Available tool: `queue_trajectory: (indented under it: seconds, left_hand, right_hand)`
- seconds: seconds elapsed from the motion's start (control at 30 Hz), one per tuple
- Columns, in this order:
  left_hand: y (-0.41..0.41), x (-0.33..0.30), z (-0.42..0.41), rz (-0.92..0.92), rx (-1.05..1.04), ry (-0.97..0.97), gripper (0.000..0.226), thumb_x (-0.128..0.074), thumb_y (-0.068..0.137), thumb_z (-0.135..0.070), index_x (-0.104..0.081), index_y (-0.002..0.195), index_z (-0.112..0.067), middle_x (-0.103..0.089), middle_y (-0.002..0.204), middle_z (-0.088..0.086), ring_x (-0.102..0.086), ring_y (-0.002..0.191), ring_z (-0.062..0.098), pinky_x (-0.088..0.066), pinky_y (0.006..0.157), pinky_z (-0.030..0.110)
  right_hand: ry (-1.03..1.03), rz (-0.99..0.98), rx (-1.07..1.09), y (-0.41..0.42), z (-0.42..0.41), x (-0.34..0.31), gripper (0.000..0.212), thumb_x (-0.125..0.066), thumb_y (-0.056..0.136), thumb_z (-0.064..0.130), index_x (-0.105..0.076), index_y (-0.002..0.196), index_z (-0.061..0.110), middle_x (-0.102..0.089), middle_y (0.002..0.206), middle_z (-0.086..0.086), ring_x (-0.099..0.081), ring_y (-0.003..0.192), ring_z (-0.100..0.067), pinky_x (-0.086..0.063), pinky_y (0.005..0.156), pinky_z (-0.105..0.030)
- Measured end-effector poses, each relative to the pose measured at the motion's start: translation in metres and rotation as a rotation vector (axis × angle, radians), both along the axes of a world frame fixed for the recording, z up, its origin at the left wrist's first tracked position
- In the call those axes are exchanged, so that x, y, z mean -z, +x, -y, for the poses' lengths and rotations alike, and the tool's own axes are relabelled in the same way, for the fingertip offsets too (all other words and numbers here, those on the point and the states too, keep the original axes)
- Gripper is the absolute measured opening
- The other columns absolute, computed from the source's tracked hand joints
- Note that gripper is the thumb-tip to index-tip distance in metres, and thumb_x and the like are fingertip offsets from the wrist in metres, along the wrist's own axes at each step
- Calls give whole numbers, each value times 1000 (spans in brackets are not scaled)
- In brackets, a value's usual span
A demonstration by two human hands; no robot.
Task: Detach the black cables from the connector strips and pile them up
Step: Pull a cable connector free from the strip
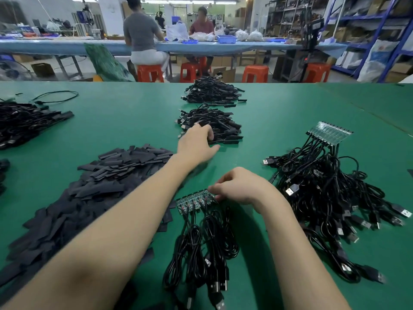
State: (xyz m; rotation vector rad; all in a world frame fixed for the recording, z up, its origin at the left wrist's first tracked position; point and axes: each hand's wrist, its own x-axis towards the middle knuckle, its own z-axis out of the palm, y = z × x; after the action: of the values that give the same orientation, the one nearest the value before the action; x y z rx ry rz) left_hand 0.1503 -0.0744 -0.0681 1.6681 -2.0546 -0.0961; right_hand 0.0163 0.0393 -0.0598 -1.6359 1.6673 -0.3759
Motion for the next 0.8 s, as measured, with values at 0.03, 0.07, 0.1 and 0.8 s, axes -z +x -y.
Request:
queue_trajectory:
  seconds: [0.03,0.07,0.1,0.8]
  left_hand:
    - [2,1,-10,-123,25,27,21,-72,86,-40,-60,92,-24,-60,96,0,-57,93,19,-49,84,34]
    - [6,1,-20,-252,43,67,19,-73,85,-41,-62,88,-26,-62,88,-5,-58,85,12,-50,80,31]
    - [10,1,-32,-383,55,116,18,-74,85,-42,-63,85,-28,-62,82,-11,-59,76,4,-49,73,27]
    - [35,6,-100,-1321,380,795,26,-83,69,-14,-68,91,-15,-75,87,10,-70,69,17,-59,65,30]
  right_hand:
    - [13,41,28,2,-1,1,33,-75,85,45,-77,93,13,-78,94,-2,-66,87,-21,-51,84,-33]
    - [15,83,61,3,-2,3,35,-77,83,45,-76,93,12,-77,94,-3,-65,83,-20,-49,76,-31]
    - [15,118,86,3,-3,3,36,-78,82,46,-75,93,12,-76,91,-2,-62,77,-18,-44,66,-29]
    - [141,816,196,-18,-2,5,17,-80,72,42,-77,70,26,-50,51,13,-31,44,-3,-22,41,-17]
